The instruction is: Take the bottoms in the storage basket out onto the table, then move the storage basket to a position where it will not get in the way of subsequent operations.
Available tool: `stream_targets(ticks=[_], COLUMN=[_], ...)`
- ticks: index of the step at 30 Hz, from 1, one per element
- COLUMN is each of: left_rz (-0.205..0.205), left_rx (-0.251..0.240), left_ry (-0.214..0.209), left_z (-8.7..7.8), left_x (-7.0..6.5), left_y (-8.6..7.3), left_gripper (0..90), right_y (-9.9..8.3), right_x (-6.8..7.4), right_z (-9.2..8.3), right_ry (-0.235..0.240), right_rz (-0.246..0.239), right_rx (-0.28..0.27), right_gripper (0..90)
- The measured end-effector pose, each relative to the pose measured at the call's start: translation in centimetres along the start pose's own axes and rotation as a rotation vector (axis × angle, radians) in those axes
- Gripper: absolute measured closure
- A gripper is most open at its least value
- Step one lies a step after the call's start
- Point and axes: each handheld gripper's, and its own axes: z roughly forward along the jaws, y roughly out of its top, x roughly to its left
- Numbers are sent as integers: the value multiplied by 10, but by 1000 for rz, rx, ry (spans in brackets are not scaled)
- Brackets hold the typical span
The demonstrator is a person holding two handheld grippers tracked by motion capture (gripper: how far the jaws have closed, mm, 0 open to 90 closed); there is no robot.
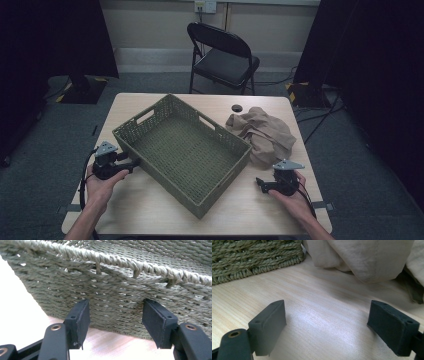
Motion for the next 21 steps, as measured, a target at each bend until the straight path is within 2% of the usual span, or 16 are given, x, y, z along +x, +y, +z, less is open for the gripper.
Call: stream_targets(ticks=[2, 4, 5, 10, 12, 13, 15, 19, 21], left_rz=[-5, -63, -75, -32, 7, 12, -17, -8, 13], left_rx=[0, 12, 14, 19, 24, 26, 19, 46, 61], left_ry=[-4, -8, -13, 23, 42, 44, 40, 57, 65], left_z=[0, 0, 1, 5, 8, 9, 14, 18, 19], left_x=[2, 4, 4, 4, 4, 5, 7, 10, 10], left_y=[0, 0, 1, 7, 12, 13, 16, 23, 27], left_gripper=[385, 384, 389, 388, 389, 394, 402, 399, 403], right_y=[0, 0, 0, 0, 0, 1, 1, 1, 1], right_x=[0, 0, 0, 0, 0, 0, 0, 0, 0], right_z=[0, 0, 0, 0, 0, 0, 1, 2, 2], right_ry=[0, 0, 0, 1, 3, 4, 6, 6, 6], right_rz=[0, 0, 0, 0, -1, -1, -5, -6, -6], right_rx=[0, 0, 0, 0, 2, 2, 0, 1, 1], right_gripper=[139, 139, 139, 140, 139, 139, 139, 139, 139])
